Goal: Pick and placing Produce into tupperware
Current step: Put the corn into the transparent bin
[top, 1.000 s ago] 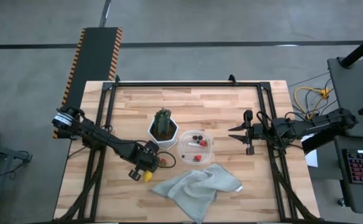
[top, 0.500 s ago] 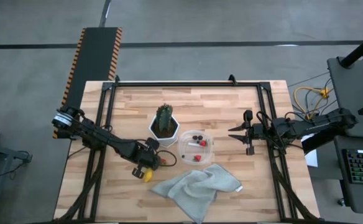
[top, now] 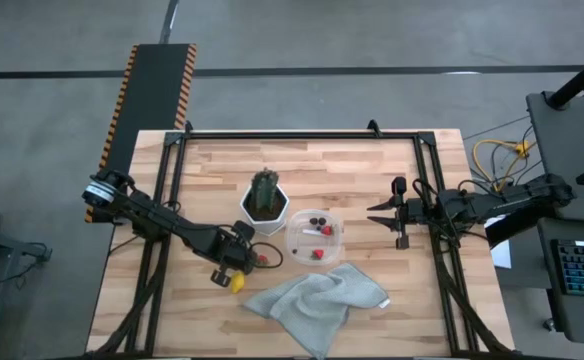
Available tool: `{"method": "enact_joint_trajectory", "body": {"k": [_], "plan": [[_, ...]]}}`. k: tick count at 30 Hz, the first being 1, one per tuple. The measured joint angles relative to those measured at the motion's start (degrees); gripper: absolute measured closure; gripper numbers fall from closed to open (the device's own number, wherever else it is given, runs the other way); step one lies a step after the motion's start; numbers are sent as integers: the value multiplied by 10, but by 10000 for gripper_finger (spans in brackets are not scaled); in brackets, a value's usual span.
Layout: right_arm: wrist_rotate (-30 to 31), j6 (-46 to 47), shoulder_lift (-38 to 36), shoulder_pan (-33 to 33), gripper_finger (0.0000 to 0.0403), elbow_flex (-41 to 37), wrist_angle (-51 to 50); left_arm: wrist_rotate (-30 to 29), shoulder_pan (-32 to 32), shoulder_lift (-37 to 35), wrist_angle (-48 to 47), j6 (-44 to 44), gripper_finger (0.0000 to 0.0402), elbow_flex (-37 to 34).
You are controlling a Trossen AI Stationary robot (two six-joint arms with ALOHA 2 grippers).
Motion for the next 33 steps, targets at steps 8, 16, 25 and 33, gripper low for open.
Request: {"method": "enact_joint_trajectory", "body": {"k": [8,16,25,33], "plan": [[0,-1,0,0,321,0,0,-4,-18,-1,-38,-14,401,18],[0,-2,0,0,314,0,0,-25,-33,-2,-71,-31,401,58],[0,-2,0,0,323,0,0,-93,-69,-3,-114,-61,401,129],[0,0,0,0,313,0,0,-172,-76,2,-6,-22,401,177]]}}
